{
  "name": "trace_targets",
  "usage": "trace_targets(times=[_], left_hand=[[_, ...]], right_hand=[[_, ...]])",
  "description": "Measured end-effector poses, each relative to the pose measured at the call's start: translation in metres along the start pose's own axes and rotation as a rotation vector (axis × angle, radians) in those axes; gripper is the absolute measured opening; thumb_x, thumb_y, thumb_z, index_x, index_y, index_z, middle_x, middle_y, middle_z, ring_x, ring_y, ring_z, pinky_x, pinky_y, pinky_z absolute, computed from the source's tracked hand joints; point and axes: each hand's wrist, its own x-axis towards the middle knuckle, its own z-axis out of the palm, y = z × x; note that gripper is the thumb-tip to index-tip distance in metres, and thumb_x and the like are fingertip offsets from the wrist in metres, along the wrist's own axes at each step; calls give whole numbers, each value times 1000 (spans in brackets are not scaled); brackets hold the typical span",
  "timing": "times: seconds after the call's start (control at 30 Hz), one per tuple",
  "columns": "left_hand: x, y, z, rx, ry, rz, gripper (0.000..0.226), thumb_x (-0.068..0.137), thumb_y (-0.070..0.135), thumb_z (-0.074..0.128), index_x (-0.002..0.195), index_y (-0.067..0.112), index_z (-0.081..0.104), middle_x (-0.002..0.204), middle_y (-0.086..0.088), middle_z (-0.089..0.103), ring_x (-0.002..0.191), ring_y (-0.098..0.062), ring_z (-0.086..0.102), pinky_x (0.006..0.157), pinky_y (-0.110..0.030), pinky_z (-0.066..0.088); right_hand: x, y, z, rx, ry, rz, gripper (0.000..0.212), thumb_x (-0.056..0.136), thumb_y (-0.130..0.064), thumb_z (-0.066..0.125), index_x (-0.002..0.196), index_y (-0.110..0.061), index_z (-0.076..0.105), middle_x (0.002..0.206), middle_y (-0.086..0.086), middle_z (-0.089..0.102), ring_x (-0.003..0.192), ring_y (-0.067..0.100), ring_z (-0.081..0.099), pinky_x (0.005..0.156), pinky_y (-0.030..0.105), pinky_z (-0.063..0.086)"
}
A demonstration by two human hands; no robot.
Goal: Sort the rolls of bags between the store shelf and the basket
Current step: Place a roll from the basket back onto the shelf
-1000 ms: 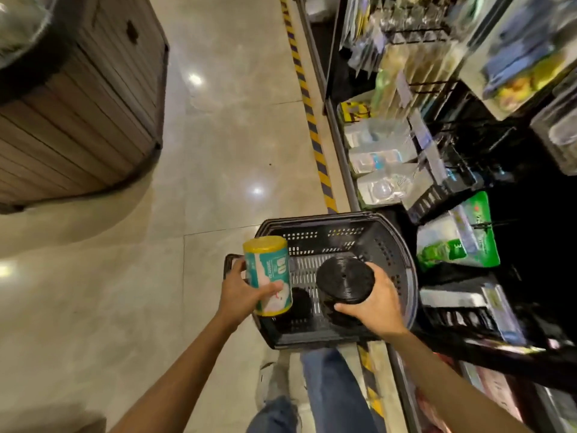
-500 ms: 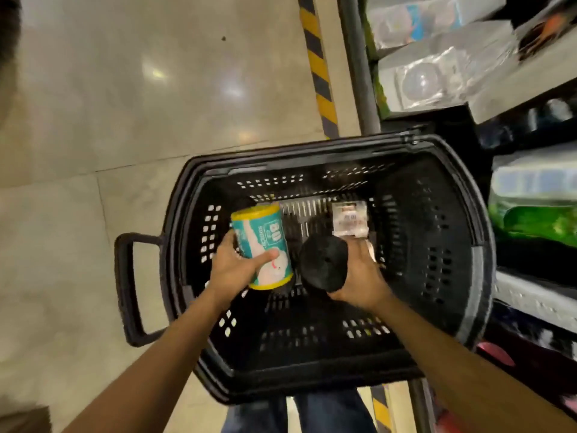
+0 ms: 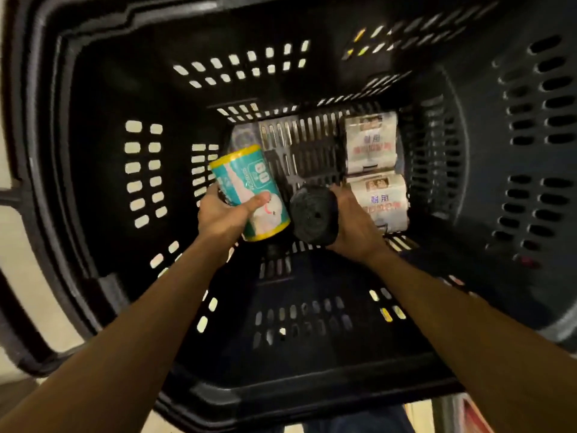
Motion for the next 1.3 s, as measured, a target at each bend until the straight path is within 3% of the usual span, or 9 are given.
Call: trace_targets(times=[0.1, 0.27, 0.37, 0.57, 0.7, 0.87, 1.07, 1.3], left_hand=[[3, 1, 1, -1, 6, 17, 56, 68, 16, 82, 117, 9, 57, 109, -6, 68, 92, -18, 68, 80, -34, 56], [3, 5, -1, -13, -14, 11, 54, 72, 16, 79, 120, 11, 53, 111, -5, 67, 94, -17, 68, 83, -35, 56], [1, 4, 0, -29, -1, -3, 55, 73, 17, 79, 122, 11, 53, 112, -4, 67, 94, -16, 68, 83, -35, 56], [-3, -1, 6, -43, 0, -24, 52, 75, 18, 76, 121, 14, 51, 108, -1, 65, 93, -14, 66, 77, -30, 55], [-6, -5, 9, -49, -7, -21, 51, 77, 16, 75, 121, 14, 50, 105, 1, 64, 89, -11, 66, 69, -24, 55], [-8, -10, 12, -19, -7, -16, 56, 74, 18, 77, 123, 14, 50, 110, 0, 65, 90, -12, 66, 71, -25, 55], [-11, -16, 15, 34, -21, -9, 55, 75, 18, 76, 123, 12, 50, 119, -6, 64, 100, -19, 65, 82, -35, 55], [-15, -17, 14, 42, -27, 7, 55, 75, 18, 76, 123, 12, 49, 114, -2, 64, 95, -16, 64, 74, -28, 54]], right_hand=[[7, 6, 6, 3, -29, -20, 100, 63, -20, 86, 141, 3, 27, 141, 22, 34, 132, 32, 35, 107, 27, 28], [11, 10, 11, 14, -63, -34, 134, 50, -32, 92, 148, -2, 6, 150, 20, 20, 140, 28, 20, 110, 22, 16], [10, 7, 12, 45, -21, -32, 125, 51, -30, 92, 146, 1, 16, 145, 20, 27, 135, 28, 27, 105, 17, 18], [11, 3, 16, 22, 12, 26, 120, 43, -32, 94, 139, -1, 28, 135, 16, 38, 125, 30, 41, 104, 39, 39], [12, 5, 20, -120, 2, 27, 123, 43, -39, 93, 140, 0, 28, 136, 17, 39, 129, 30, 36, 111, 39, 31], [13, 9, 20, -78, -30, 32, 127, 46, -36, 92, 146, -8, 20, 141, 14, 33, 129, 30, 38, 108, 43, 37], [17, 10, 18, -59, -21, 65, 109, 52, -32, 91, 142, -9, 33, 139, 15, 41, 126, 32, 44, 105, 44, 40], [9, 7, 19, -14, 20, 87, 101, 65, -29, 85, 145, -8, 28, 144, 14, 38, 131, 28, 39, 108, 38, 34]])
